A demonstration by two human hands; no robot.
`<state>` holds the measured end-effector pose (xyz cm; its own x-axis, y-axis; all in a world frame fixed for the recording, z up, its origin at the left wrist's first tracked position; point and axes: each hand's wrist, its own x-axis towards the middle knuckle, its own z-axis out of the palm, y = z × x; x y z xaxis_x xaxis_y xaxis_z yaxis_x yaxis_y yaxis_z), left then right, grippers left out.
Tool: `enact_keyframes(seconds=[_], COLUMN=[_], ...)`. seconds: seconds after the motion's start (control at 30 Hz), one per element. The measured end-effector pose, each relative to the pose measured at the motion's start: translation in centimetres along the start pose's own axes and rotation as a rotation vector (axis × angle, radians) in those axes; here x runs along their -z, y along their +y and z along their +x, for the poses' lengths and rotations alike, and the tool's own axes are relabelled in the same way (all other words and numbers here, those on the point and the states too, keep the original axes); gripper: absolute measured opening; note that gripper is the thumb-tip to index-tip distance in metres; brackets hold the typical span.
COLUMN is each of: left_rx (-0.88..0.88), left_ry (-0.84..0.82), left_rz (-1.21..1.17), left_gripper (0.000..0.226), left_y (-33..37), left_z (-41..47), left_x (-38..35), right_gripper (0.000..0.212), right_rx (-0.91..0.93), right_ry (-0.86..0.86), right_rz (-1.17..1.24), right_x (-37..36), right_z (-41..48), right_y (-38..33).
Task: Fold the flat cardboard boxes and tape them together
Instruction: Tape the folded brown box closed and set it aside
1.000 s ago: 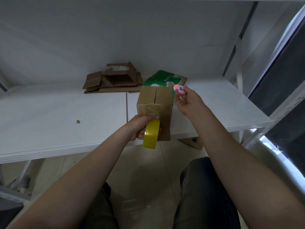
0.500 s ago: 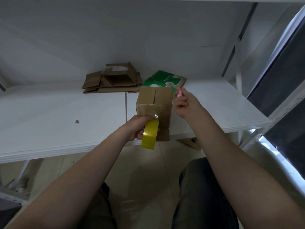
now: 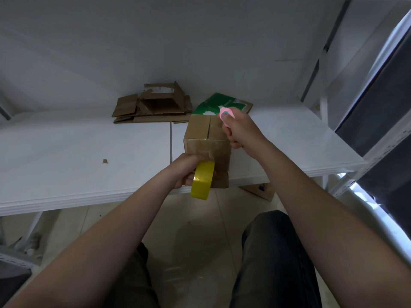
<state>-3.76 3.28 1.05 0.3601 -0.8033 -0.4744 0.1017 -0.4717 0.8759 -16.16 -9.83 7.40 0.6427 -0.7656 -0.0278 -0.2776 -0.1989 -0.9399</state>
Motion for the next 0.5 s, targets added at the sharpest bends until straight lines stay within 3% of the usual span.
enact_keyframes(seconds=[0.07, 0.17, 0.37, 0.5], left_rx=[-0.016, -0.029, -0.016, -0.016], left_ry=[-0.021, -0.022, -0.013, -0.022], left_rz=[0.012, 0.007, -0.016, -0.041], left_gripper=[0.036, 0.034, 0.037, 0.034], left_y=[0.0, -0.2, -0.6, -0.5], left_z=[-0.1, -0.1, 0.0, -0.2], left_x=[0.0, -0.1, 0.0, 0.0], right_gripper=[0.034, 0.032, 0.027, 0.02], right_rx=[0.203, 0.417, 0.443, 0.46], right_ry=[0.066, -0.07, -0.167, -0.145], right_rz=[-0.342, -0.566, -0.704, -0.817], right_x=[-0.3, -0.8, -1.3, -1.5], right_z=[0.0, -0.2, -0.3, -0.6], right_y=[0.0, 0.6, 0.9, 1.0])
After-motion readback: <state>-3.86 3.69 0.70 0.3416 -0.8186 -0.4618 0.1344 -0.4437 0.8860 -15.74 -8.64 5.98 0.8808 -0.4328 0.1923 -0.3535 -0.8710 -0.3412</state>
